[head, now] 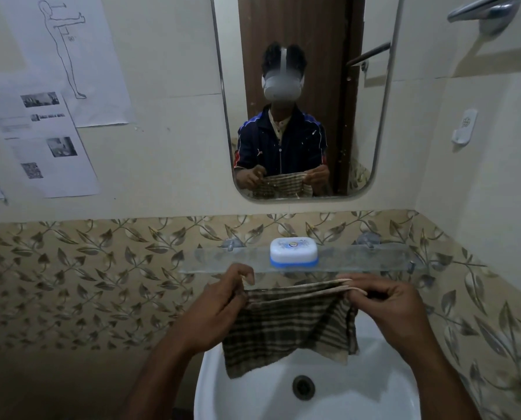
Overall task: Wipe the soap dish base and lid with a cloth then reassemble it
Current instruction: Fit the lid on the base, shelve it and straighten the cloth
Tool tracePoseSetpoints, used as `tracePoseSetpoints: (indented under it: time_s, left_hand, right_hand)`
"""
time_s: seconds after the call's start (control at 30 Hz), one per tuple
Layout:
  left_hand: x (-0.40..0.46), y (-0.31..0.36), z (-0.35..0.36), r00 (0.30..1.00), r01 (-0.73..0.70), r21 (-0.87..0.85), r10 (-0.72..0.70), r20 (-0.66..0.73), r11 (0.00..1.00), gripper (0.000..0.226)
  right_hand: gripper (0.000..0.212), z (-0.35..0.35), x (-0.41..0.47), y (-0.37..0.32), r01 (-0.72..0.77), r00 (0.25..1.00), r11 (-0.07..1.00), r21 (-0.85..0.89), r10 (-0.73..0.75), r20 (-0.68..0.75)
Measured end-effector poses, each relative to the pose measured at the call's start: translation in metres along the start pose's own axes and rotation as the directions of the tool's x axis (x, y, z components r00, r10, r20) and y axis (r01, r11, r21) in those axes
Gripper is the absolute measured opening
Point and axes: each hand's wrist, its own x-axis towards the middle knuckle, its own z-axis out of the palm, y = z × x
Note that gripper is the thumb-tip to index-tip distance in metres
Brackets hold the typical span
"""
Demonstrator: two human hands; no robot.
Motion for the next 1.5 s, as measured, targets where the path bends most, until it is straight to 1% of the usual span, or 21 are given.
tracePoseSetpoints:
  time_s: [0.07, 0.17, 0.3, 0.37, 0.5, 0.57, 0.67, 0.7, 0.8, 0.97, 1.0, 1.07, 1.17, 1.2, 1.23, 1.27, 1.3, 1.37, 1.4, 1.43, 1.5]
  left_hand:
    - [0.0, 0.001, 0.002, 0.997, -0.07, 0.008, 0.069, 0.033, 0.998, 0.02]
    - [0.001, 0.001, 0.005, 0.994, -0.107, 0.019, 0.107, 0.021, 0.994, 0.025]
    - [0.001, -0.006, 0.006, 0.998, -0.067, -0.014, 0.067, 0.001, 0.998, 0.024]
    - [-0.001, -0.01, 0.005, 0.998, -0.053, 0.018, 0.053, 0.019, 0.998, 0.022]
    - [-0.002, -0.015, 0.001, 0.991, -0.13, 0.073, 0.13, -0.003, 0.989, 0.021]
    - [-0.002, -0.016, -0.003, 0.983, -0.18, 0.119, 0.181, 0.003, 0.976, 0.024]
    - [-0.003, -0.016, -0.011, 0.974, -0.225, 0.291, 0.217, 0.06, 0.93, 0.05]
    - [-0.004, -0.016, -0.014, 0.973, -0.23, 0.359, 0.213, 0.087, 0.905, 0.053]
    - [-0.004, -0.017, -0.025, 0.971, -0.239, 0.457, 0.211, 0.112, 0.857, 0.052]
    - [-0.007, -0.011, -0.046, 0.971, -0.218, 0.478, 0.24, 0.014, 0.851, 0.038]
    - [-0.008, -0.009, -0.049, 0.966, -0.226, 0.446, 0.26, -0.016, 0.866, 0.031]
    - [-0.009, -0.008, -0.052, 0.951, -0.23, 0.274, 0.275, -0.14, 0.934, 0.022]
    - [-0.01, 0.001, -0.048, 0.949, -0.161, -0.065, 0.136, -0.286, 0.985, 0.02]
    - [-0.012, 0.006, -0.046, 0.947, -0.152, -0.191, 0.088, -0.309, 0.97, 0.014]
    - [-0.013, 0.011, -0.045, 0.944, -0.15, -0.326, 0.038, -0.328, 0.933, 0.015]
    - [-0.015, 0.011, -0.045, 0.94, -0.151, -0.452, -0.013, -0.341, 0.879, 0.03]
    - [-0.016, 0.01, -0.046, 0.943, -0.14, -0.578, -0.069, -0.325, 0.804, 0.044]
    - [-0.012, 0.007, -0.045, 0.946, -0.071, -0.709, -0.179, -0.271, 0.702, 0.049]
    - [-0.007, 0.003, -0.04, 0.94, -0.018, -0.707, -0.228, -0.253, 0.707, 0.042]
    - [-0.001, 0.002, -0.034, 0.92, 0.043, -0.691, -0.298, -0.255, 0.722, 0.031]
    - [0.009, 0.0, -0.019, 0.861, 0.103, -0.666, -0.402, -0.313, 0.739, 0.016]
  right_hand:
    - [0.041, -0.005, 0.003, -0.002, 0.01, 1.0, 1.0, -0.003, -0.01, -0.024]
    - [0.05, -0.007, 0.007, -0.004, 0.003, 0.999, 1.0, 0.012, -0.003, -0.04]
    - [0.036, -0.011, 0.006, -0.007, -0.03, 1.0, 0.999, 0.036, 0.03, 0.004]
    - [0.029, -0.013, 0.005, -0.01, -0.063, 0.998, 0.998, 0.007, 0.063, 0.023]
    - [0.032, -0.017, 0.01, -0.02, -0.069, 0.996, 0.992, -0.109, 0.074, 0.042]
    - [0.033, -0.021, 0.013, -0.029, -0.058, 0.994, 0.976, -0.209, 0.076, 0.08]
    - [0.028, -0.027, 0.016, -0.038, -0.02, 0.99, 0.932, -0.361, 0.069, 0.124]
    - [0.027, -0.028, 0.015, -0.04, 0.007, 0.989, 0.917, -0.398, 0.053, 0.141]
    - [0.028, -0.03, 0.014, -0.046, 0.077, 0.988, 0.902, -0.425, -0.01, 0.156]
    - [0.035, -0.032, 0.011, -0.052, 0.053, 0.984, 0.924, -0.379, 0.016, 0.177]
    - [0.036, -0.032, 0.01, -0.051, 0.046, 0.983, 0.93, -0.366, 0.024, 0.182]
    - [0.039, -0.033, 0.009, -0.046, 0.033, 0.983, 0.954, -0.297, 0.022, 0.183]
    - [0.037, -0.028, 0.009, -0.045, 0.045, 0.989, 0.978, -0.203, -0.015, 0.146]
    - [0.034, -0.028, 0.009, -0.045, 0.055, 0.992, 0.981, -0.186, -0.033, 0.121]
    - [0.029, -0.028, 0.008, -0.047, 0.058, 0.995, 0.988, -0.145, -0.045, 0.091]
    - [0.025, -0.029, 0.007, -0.048, 0.051, 0.997, 0.997, -0.058, -0.047, 0.066]
    - [0.026, -0.031, 0.005, -0.051, 0.021, 0.997, 0.995, 0.093, -0.028, 0.075]
    - [0.036, -0.029, 0.006, -0.051, -0.124, 0.984, 0.901, 0.416, 0.058, 0.168]
    - [0.034, -0.024, 0.01, -0.045, -0.159, 0.984, 0.878, 0.451, 0.102, 0.148]
    - [0.028, -0.014, 0.014, -0.039, -0.162, 0.987, 0.916, 0.368, 0.148, 0.066]
    - [0.029, 0.005, 0.02, -0.026, -0.136, 0.973, 0.99, 0.025, 0.138, -0.187]
